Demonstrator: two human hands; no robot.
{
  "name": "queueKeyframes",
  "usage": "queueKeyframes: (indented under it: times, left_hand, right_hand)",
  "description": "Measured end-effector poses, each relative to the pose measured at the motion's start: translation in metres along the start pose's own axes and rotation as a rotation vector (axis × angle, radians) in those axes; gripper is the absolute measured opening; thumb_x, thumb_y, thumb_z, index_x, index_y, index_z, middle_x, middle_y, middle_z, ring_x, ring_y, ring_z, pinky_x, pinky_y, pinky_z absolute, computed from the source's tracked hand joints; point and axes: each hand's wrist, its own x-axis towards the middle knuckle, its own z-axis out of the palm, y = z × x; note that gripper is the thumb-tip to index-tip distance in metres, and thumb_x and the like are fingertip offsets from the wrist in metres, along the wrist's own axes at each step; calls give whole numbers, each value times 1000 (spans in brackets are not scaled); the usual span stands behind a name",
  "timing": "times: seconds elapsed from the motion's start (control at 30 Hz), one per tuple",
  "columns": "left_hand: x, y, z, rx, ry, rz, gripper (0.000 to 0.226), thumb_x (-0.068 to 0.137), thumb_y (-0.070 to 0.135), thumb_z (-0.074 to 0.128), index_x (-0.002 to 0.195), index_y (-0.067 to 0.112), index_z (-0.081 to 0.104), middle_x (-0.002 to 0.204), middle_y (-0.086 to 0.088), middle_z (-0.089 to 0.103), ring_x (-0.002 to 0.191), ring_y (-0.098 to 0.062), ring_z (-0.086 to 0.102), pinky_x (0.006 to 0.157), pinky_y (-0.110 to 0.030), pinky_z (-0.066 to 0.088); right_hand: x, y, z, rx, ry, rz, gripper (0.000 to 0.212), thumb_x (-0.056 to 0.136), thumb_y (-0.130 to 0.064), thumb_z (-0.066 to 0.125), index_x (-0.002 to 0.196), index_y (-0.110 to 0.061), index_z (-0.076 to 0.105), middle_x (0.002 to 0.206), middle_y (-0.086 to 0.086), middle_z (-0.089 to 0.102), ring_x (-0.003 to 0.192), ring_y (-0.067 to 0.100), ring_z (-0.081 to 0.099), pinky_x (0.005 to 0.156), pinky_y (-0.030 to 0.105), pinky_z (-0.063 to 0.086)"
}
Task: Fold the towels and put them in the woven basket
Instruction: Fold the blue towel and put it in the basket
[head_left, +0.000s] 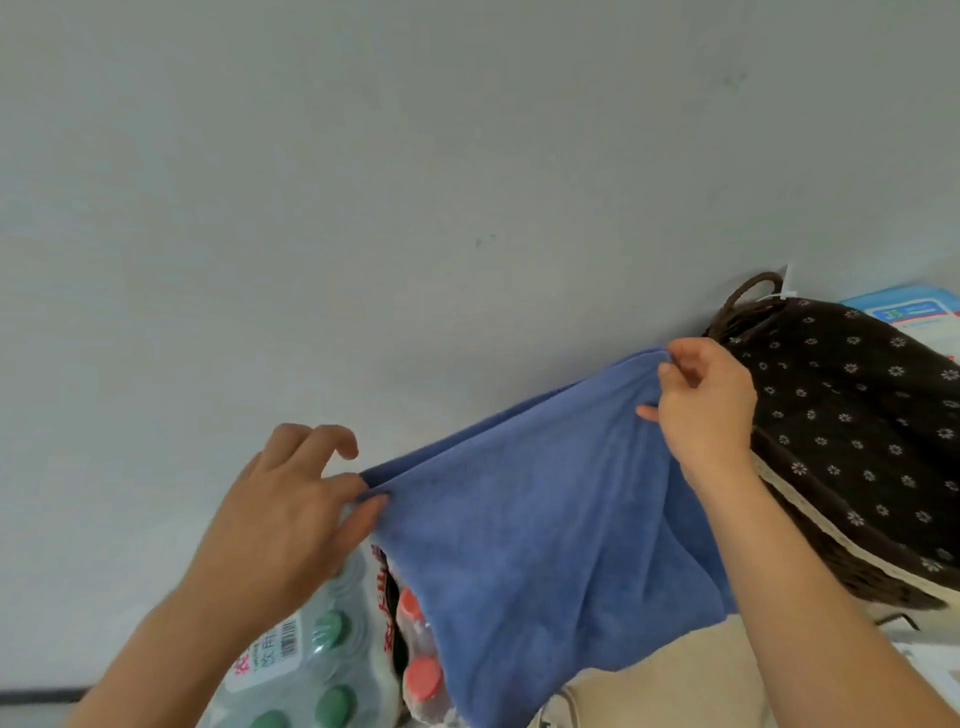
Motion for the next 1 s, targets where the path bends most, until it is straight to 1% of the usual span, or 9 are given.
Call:
queueKeyframes:
  times: [0.13,0.27,0.37,0.43,0.53,0.63,0.7,0.83,1.0]
  left_hand:
    - [-18,-7,-14,-401,28,-68,45,86,63,42,72,29,69,95,27,63,84,2,59,71,-12,43]
    - [-34,14,-33,-865,144,-177,16,74,39,76,67,25,71,75,10,70,68,-5,65,64,-13,46]
    - [-47,28,-38,-1063,172,-266,21,69,7,81,62,24,69,68,1,69,61,-11,62,59,-15,47]
    - [-58,36,-39,-1183,164,-277,29,67,1,83,68,25,67,69,2,69,61,-10,62,58,-18,50]
    - [-79,49,-40,-1182,54,-32,19,76,14,70,79,30,61,74,11,62,63,-7,57,59,-25,48]
    - [-95,61,-35,-984,-81,239,23,87,13,53,91,33,63,81,14,60,67,-10,60,61,-26,49]
    - [-104,59,-27,-922,-151,257,30,90,10,50,94,36,65,78,14,60,72,-9,61,64,-18,47]
    - [-135,30,3,-849,-308,27,30,89,15,58,104,39,66,67,24,62,69,-4,63,65,-10,44]
    - [-180,-4,51,-791,-479,-322,37,89,6,48,116,27,63,84,3,71,77,-7,65,74,-13,46]
  right_hand:
    - [-13,-6,1,37,47,-59,14,94,-6,53,98,-18,60,90,-4,61,83,16,64,64,36,59]
    - [-31,-18,-5,-73,130,-147,12,92,-13,53,91,-23,60,83,-15,60,86,19,63,75,48,56]
    - [-48,-33,-16,-108,222,-214,15,93,-10,49,93,-23,58,82,-17,57,89,21,61,80,41,53]
    - [-62,-45,-24,-114,320,-246,16,93,-8,47,99,-16,60,91,-7,61,91,20,59,82,26,44]
    - [-81,-68,-39,-122,495,-368,19,91,-9,46,102,-7,61,101,10,63,90,20,56,79,15,35]
    - [-92,-103,-33,-120,580,-550,20,92,-11,45,101,-5,61,104,10,49,85,11,48,76,1,31]
    - [-93,-120,-7,-164,502,-640,22,93,-12,44,103,-6,63,102,8,48,84,13,47,74,2,31]
    - [-103,-92,87,-510,90,-717,23,91,-13,46,100,-14,67,94,9,65,96,31,53,76,29,36]
    - [-150,-19,180,-664,-386,-500,29,92,-10,42,102,-17,68,99,7,71,94,31,61,72,37,47]
